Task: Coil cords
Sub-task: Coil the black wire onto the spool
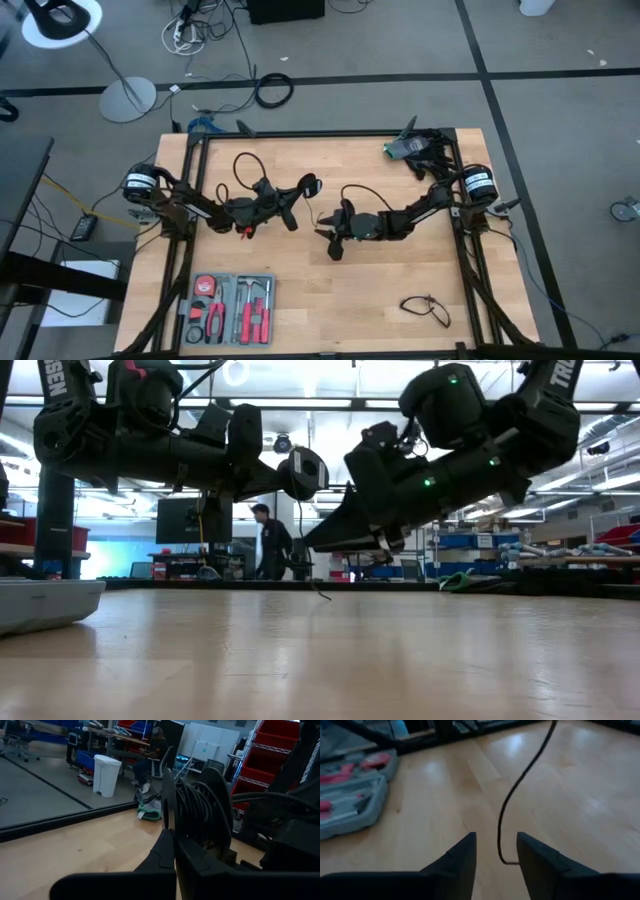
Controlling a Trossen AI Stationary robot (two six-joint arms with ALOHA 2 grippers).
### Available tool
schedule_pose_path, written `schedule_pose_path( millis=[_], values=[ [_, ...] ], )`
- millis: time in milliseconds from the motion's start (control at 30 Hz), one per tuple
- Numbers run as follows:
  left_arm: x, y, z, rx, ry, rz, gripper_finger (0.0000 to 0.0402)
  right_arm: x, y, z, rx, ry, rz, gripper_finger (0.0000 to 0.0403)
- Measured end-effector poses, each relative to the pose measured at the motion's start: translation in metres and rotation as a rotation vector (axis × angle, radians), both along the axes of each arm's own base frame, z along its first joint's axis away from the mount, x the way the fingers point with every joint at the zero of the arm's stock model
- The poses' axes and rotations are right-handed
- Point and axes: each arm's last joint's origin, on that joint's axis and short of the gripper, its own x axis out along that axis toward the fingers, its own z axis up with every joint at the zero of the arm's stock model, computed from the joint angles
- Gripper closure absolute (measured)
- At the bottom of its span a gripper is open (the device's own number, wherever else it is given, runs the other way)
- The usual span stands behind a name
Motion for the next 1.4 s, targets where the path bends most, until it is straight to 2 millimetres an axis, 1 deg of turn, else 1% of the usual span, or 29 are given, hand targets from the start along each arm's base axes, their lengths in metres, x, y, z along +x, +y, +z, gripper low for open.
schedule_pose_path(
  millis=[100, 200, 300, 400, 433, 467, 567, 633, 767, 900, 1000, 1133, 1267, 1333, 1400],
  values=[
    [0.000, 0.000, 0.000, 0.005, 0.001, 0.000, 0.0401, 0.005, -0.002, 0.001, 0.009, 0.038, -0.011, 0.0256],
    [0.000, 0.000, 0.000, 0.005, -0.001, 0.000, 0.0401, 0.010, -0.003, 0.004, 0.009, 0.065, -0.016, 0.0268],
    [0.000, 0.000, 0.001, 0.004, -0.006, 0.000, 0.0401, 0.013, -0.004, 0.005, 0.008, 0.075, -0.022, 0.0306],
    [0.000, 0.000, 0.001, 0.004, -0.007, 0.000, 0.0401, 0.012, -0.006, 0.004, 0.005, 0.099, -0.026, 0.0370],
    [0.000, 0.000, 0.001, 0.004, -0.008, 0.000, 0.0401, 0.012, -0.006, 0.003, 0.001, 0.113, -0.030, 0.0385],
    [0.000, 0.000, 0.001, 0.004, -0.007, 0.000, 0.0401, 0.011, -0.007, 0.002, -0.008, 0.125, -0.045, 0.0392],
    [0.000, 0.000, 0.001, 0.004, -0.005, 0.000, 0.0401, 0.006, -0.009, -0.001, -0.019, 0.186, -0.111, 0.0397],
    [0.000, 0.000, 0.000, 0.005, -0.002, -0.005, 0.0401, 0.002, -0.013, 0.002, -0.013, 0.230, -0.153, 0.0399],
    [0.001, -0.002, 0.000, 0.008, -0.001, -0.069, 0.0401, -0.009, -0.029, 0.007, 0.030, 0.321, -0.247, 0.0400],
    [0.001, -0.002, 0.000, 0.016, 0.007, -0.087, 0.0401, -0.020, -0.043, 0.025, 0.025, 0.361, -0.318, 0.0401],
    [0.001, -0.002, -0.002, 0.017, 0.027, -0.088, 0.0401, -0.028, -0.053, 0.044, 0.005, 0.351, -0.342, 0.0401],
    [0.001, -0.002, -0.006, 0.036, 0.086, -0.090, 0.0401, -0.036, -0.061, 0.077, -0.008, 0.247, -0.351, 0.0402],
    [0.002, -0.003, -0.007, 0.039, 0.101, -0.091, 0.0401, -0.039, -0.064, 0.106, 0.023, 0.082, -0.331, 0.0402],
    [0.003, -0.003, -0.007, 0.039, 0.111, -0.090, 0.0401, -0.037, -0.064, 0.114, 0.034, 0.017, -0.287, 0.0402],
    [0.007, -0.003, -0.006, 0.042, 0.127, -0.089, 0.0401, -0.033, -0.063, 0.118, 0.044, -0.039, -0.240, 0.0403]
  ],
)
